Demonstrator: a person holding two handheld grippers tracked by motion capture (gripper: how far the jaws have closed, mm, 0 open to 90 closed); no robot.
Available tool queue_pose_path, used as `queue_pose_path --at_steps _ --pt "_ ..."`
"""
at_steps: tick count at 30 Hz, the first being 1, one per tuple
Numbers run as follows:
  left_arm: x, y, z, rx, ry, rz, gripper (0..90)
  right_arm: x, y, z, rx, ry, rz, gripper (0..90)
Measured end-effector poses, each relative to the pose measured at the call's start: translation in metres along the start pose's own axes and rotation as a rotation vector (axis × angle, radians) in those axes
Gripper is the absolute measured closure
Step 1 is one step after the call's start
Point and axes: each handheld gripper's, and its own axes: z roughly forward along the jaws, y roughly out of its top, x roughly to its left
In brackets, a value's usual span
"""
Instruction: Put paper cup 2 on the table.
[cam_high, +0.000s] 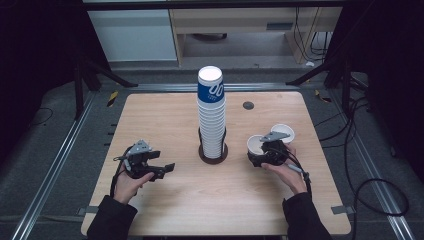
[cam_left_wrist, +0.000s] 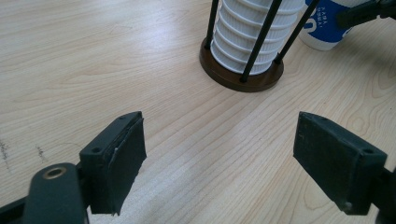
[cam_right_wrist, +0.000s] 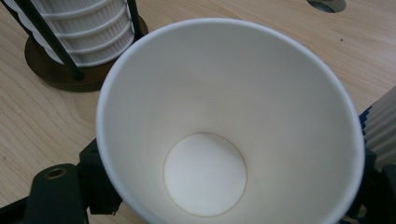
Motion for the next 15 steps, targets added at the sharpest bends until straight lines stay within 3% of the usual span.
queue_pose_path --at_steps 4,15 --pt "0.000 0.000 0.000 0.000 0.000 0.001 16.2 0.001 0.001 -0.001 -0.001 0.010 -0.012 11.6" --pt "0.002 0.001 -0.004 -0.012 0.002 -0.005 16.0 0.004 0.005 -0.014 -0.047 0.011 -0.016 5.3"
